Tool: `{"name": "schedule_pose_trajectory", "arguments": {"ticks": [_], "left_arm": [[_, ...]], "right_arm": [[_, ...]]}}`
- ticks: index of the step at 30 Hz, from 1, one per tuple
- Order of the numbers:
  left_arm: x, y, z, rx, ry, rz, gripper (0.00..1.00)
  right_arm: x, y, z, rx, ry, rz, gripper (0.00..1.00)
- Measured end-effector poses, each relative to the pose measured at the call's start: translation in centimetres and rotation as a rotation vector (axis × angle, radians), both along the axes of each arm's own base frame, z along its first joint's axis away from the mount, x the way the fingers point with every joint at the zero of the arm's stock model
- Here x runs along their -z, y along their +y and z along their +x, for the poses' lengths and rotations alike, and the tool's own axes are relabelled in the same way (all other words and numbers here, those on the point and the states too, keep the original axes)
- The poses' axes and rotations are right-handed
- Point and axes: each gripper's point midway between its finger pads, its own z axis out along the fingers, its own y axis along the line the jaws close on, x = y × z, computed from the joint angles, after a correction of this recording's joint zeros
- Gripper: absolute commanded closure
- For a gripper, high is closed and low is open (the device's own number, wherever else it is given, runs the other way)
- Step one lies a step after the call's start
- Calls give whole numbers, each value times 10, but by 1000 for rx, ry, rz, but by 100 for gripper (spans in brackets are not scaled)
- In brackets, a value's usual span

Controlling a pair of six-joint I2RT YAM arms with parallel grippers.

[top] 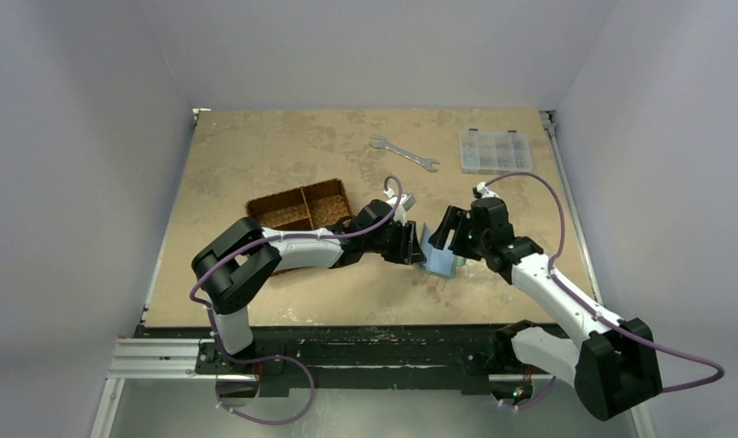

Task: Put the credit cards into the card holder
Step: Open the card holder at the center of the board.

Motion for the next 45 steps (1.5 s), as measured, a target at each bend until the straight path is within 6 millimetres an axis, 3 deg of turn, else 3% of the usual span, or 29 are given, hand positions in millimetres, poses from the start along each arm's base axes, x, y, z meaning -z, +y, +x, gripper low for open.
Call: {"name": "schedule_pose_trajectory", "arguments": {"ticks": [6,12,19,33,38,40,45], "left_arm": [[-2,-2,0,3,-4,-9,60],[-2,-2,0,1,-1,-12,77],[-5,-3,0,-1,3,-20,80],[-4,-1,0,-9,1,-10,91],[-4,2,0,-15,4,2,98],[-6,2,0,-17,0,0,100],[-11,3,0,-16,-10,-2,100]], "right_arm": [[5,6,-1,-52,12,4,26],[15,9,-4,-70,42,4,18],[11,10,-5,-80,26,11,18],[23,5,-11,-47,64,1,30],[32,-13,-13,65,96,-42,35],[32,-20,-14,120,98,-44,34],[18,-24,-14,149,55,-14,15]]}}
